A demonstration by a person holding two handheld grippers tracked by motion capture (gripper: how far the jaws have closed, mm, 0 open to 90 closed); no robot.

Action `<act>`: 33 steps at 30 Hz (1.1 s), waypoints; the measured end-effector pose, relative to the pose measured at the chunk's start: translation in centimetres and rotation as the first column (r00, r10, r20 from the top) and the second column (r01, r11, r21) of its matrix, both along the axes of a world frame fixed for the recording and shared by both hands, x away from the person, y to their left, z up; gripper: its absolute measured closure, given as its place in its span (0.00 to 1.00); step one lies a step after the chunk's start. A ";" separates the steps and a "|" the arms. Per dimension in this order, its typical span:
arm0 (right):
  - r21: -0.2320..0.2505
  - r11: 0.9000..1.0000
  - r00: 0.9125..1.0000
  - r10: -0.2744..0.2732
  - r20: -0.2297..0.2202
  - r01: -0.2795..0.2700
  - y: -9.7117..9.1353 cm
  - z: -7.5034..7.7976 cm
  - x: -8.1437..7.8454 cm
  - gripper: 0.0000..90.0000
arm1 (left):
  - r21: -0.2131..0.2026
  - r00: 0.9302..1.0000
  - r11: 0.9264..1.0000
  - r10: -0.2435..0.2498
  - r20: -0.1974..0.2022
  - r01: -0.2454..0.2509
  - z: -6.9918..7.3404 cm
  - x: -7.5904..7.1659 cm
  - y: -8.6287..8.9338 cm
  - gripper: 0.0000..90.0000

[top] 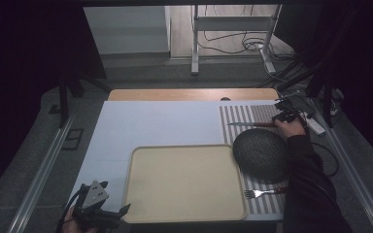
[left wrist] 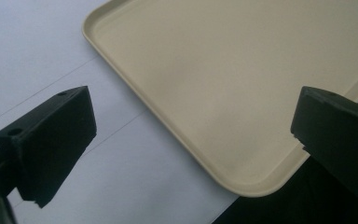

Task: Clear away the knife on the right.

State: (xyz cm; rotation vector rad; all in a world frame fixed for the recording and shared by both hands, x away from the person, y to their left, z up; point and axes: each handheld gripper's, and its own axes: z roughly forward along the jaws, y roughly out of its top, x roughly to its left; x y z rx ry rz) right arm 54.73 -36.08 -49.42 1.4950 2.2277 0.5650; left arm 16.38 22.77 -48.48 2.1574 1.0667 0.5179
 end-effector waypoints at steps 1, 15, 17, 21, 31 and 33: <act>0.000 1.000 1.000 0.000 0.000 0.000 0.0 0.0 0.0 1.00 | 0.000 1.000 1.000 0.000 0.000 0.000 0.0 0.0 0.0 0.00; 0.005 0.999 0.998 0.052 -0.034 -0.052 -0.1 -0.2 -1.7 1.00 | -0.006 1.000 1.000 0.000 0.003 0.000 0.0 0.0 0.0 0.00; 0.006 0.998 0.998 0.057 -0.036 -0.057 -0.1 -0.2 -1.9 1.00 | -0.008 1.000 1.000 0.000 0.003 0.000 0.0 0.0 0.1 0.00; 0.009 0.998 0.998 0.061 -0.034 -0.061 0.0 -0.2 -2.6 1.00 | -0.007 1.000 1.000 -0.001 0.003 0.001 0.0 0.0 0.0 0.00; 0.037 0.998 0.999 0.042 -0.016 -0.042 -0.1 -0.1 -3.0 1.00 | -0.004 1.000 1.000 -0.002 0.002 0.002 0.0 0.0 0.0 0.00; 0.037 0.998 0.999 0.047 -0.010 -0.046 -0.1 0.0 -3.1 1.00 | -0.003 1.000 1.000 -0.002 0.002 0.002 0.0 0.0 0.0 0.00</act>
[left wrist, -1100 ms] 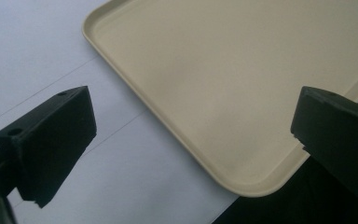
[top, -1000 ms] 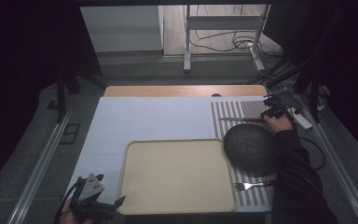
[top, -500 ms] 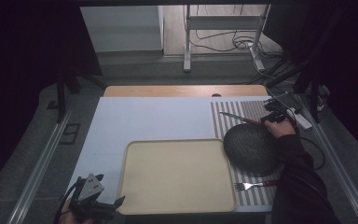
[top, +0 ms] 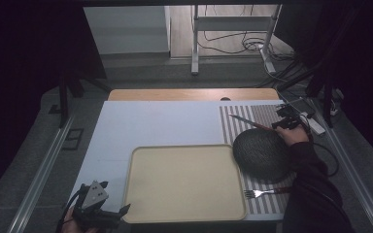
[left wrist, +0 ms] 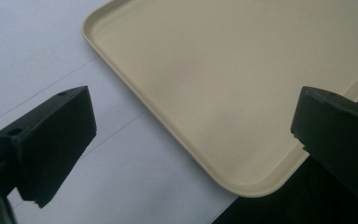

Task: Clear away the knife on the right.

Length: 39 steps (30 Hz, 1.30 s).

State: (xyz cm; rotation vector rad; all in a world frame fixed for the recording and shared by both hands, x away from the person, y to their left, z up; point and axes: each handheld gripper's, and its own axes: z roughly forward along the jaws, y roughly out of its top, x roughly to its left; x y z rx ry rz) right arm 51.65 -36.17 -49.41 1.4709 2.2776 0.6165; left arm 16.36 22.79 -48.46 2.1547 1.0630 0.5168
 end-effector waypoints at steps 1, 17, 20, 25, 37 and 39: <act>-0.003 1.000 1.000 0.003 0.007 -0.003 0.0 0.2 0.0 1.00 | 0.000 1.000 1.000 0.000 0.000 0.000 0.0 0.0 0.0 0.00; 0.072 0.997 1.000 0.007 -0.002 -0.007 2.9 1.7 0.3 0.42 | -0.001 1.000 1.000 -0.002 0.001 0.002 0.0 0.0 0.0 0.00; 0.070 0.997 1.000 0.010 -0.004 -0.010 3.3 1.7 0.4 0.38 | 0.000 1.000 1.000 -0.002 0.001 0.002 0.0 0.0 0.0 0.00; 0.078 0.996 0.999 0.036 -0.018 -0.035 4.1 1.7 0.6 0.30 | -0.006 1.000 1.000 -0.001 0.000 0.001 0.0 0.0 0.1 0.00; 0.014 0.998 0.997 0.061 -0.039 -0.061 4.8 0.7 1.8 0.20 | -0.050 1.000 0.999 0.017 -0.007 -0.018 0.0 0.1 0.5 0.00; 0.008 0.998 0.997 0.059 -0.046 -0.058 4.8 0.6 1.9 0.20 | -0.052 1.000 0.998 0.018 -0.008 -0.018 0.0 0.1 0.6 0.00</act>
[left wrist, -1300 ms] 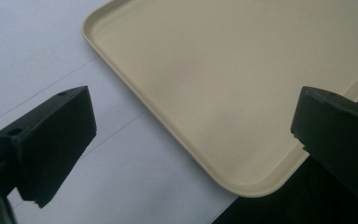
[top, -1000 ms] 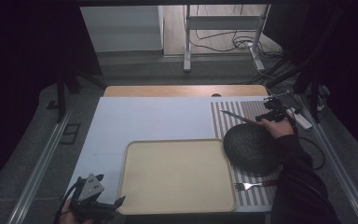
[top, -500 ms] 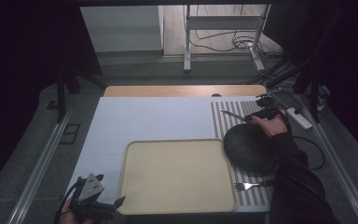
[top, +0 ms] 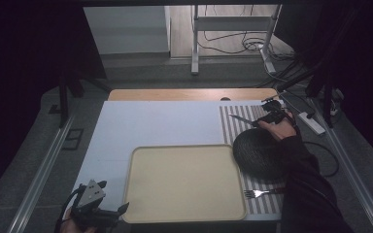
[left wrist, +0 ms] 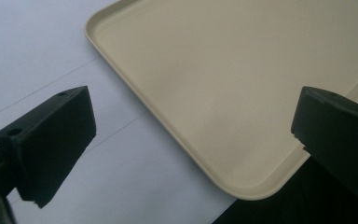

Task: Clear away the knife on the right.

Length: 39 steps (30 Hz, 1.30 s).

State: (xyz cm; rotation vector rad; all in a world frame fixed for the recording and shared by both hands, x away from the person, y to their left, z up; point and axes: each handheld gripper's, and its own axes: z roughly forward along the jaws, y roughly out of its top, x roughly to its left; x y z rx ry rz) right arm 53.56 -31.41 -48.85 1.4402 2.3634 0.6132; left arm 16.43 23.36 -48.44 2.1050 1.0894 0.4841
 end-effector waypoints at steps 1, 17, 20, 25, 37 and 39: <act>-0.002 1.000 1.000 -0.004 -0.007 0.004 -0.1 -0.2 0.1 0.20 | -0.002 1.000 1.000 0.000 0.000 0.000 0.0 0.0 0.0 0.00; -0.020 0.993 0.992 0.120 -0.036 -0.120 -0.4 -0.8 0.6 0.80 | 0.001 1.000 1.000 -0.003 0.001 0.003 0.0 0.0 0.0 0.00; -0.024 0.991 0.990 0.133 -0.036 -0.134 -0.4 -0.8 0.5 0.87 | 0.000 1.000 1.000 -0.002 0.001 0.002 0.0 0.0 0.0 0.00; -0.122 0.977 0.984 0.176 -0.013 -0.176 0.3 -0.6 0.2 0.87 | 0.000 1.000 1.000 -0.002 0.000 0.002 0.0 0.0 0.0 0.00; -0.158 0.978 0.988 0.146 0.057 -0.136 -1.4 0.9 -0.4 0.87 | 0.000 1.000 1.000 -0.002 0.000 0.002 0.0 0.0 0.0 0.00; -0.151 0.980 0.987 0.142 0.076 -0.129 -1.6 1.4 -0.5 0.87 | 0.002 1.000 1.000 -0.002 0.001 0.002 0.0 0.0 0.0 0.00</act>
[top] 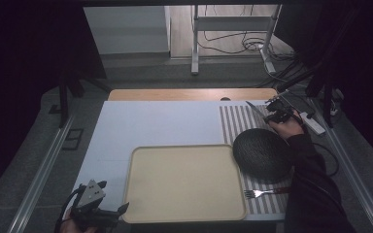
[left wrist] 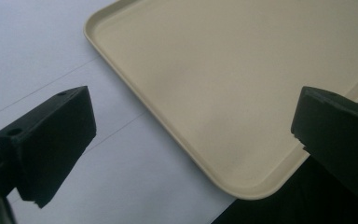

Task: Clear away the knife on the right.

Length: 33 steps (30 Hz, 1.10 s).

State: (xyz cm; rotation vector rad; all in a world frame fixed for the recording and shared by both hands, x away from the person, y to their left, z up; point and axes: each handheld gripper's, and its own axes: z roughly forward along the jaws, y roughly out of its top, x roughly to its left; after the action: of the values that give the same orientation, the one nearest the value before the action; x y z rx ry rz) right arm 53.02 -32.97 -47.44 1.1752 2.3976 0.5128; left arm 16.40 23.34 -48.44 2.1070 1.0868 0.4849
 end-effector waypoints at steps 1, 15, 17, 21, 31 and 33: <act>0.000 1.000 1.000 0.000 0.000 0.000 0.0 0.0 0.0 0.87 | 0.000 1.000 1.000 0.000 0.000 0.000 0.0 0.0 0.0 0.00; 0.085 0.996 1.000 0.008 -0.023 -0.006 0.2 1.0 -1.4 0.87 | 0.002 1.000 1.000 0.001 0.000 -0.001 0.0 0.0 0.0 0.00; 0.103 0.995 0.999 0.020 -0.031 -0.017 0.6 1.0 -1.9 0.87 | 0.001 1.000 1.000 0.001 0.000 -0.001 0.0 0.0 0.0 0.00; 0.118 0.993 0.999 0.028 -0.033 -0.024 1.2 1.1 -2.5 0.87 | 0.000 1.000 1.000 0.002 0.000 -0.002 0.0 0.0 0.0 0.00; 0.165 0.985 0.998 0.052 -0.040 -0.045 2.7 1.4 -4.4 0.87 | -0.001 1.000 1.000 0.003 0.000 -0.003 0.0 0.0 0.0 0.00; 0.187 0.981 0.997 0.059 -0.043 -0.050 3.0 1.4 -4.8 0.87 | 0.000 1.000 1.000 0.003 -0.001 -0.003 0.0 0.0 0.0 0.00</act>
State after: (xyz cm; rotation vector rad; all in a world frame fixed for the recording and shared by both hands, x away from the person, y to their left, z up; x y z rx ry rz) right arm 48.24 -30.01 -46.08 1.2137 2.4721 0.7477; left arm 16.40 23.34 -48.43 2.1060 1.0902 0.4855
